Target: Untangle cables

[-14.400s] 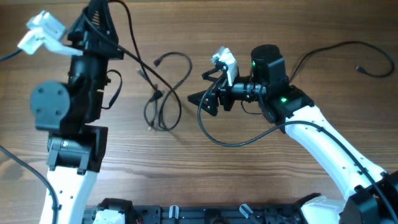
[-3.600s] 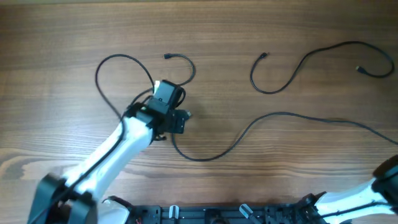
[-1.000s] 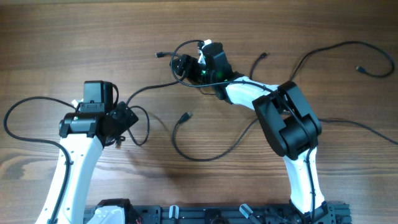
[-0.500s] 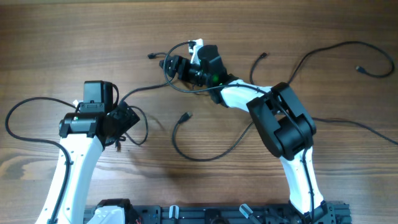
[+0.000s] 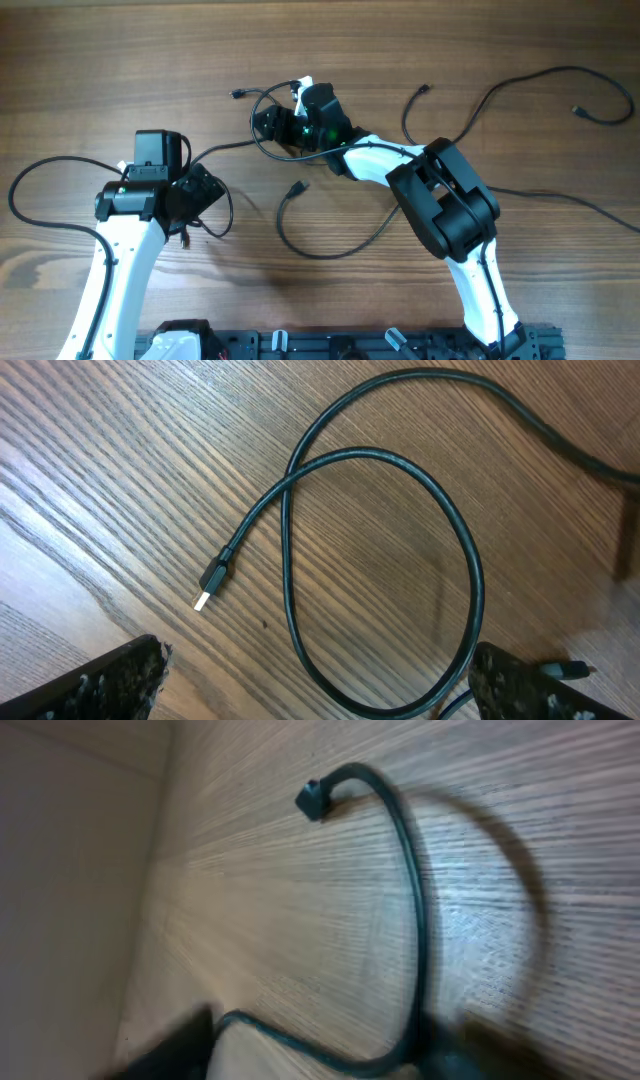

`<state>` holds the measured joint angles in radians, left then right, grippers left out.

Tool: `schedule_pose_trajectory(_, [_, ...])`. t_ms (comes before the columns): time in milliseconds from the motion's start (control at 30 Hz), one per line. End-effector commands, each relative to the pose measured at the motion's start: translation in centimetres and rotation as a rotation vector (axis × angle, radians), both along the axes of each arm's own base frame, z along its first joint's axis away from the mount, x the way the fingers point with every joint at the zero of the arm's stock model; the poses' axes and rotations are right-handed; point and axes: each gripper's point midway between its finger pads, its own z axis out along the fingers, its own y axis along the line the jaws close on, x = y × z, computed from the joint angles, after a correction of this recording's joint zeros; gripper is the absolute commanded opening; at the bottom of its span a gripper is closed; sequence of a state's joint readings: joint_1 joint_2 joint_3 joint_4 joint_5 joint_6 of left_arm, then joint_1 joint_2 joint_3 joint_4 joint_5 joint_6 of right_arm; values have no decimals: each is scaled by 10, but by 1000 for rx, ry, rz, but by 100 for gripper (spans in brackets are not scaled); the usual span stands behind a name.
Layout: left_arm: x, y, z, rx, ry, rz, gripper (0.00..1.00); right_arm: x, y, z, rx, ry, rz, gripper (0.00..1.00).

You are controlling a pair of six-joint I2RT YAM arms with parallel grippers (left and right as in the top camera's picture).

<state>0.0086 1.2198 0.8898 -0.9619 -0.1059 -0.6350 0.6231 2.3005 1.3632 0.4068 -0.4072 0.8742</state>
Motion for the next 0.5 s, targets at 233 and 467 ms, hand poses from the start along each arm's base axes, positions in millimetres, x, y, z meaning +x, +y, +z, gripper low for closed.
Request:
schedule_pose_trajectory(233, [-4, 0, -3, -12, 20, 5, 100, 20, -21, -10, -36, -15, -72, 5])
schedule_pose_trajectory(467, [-7, 0, -3, -13, 33, 6, 100, 62, -74, 21, -16, -81, -146, 5])
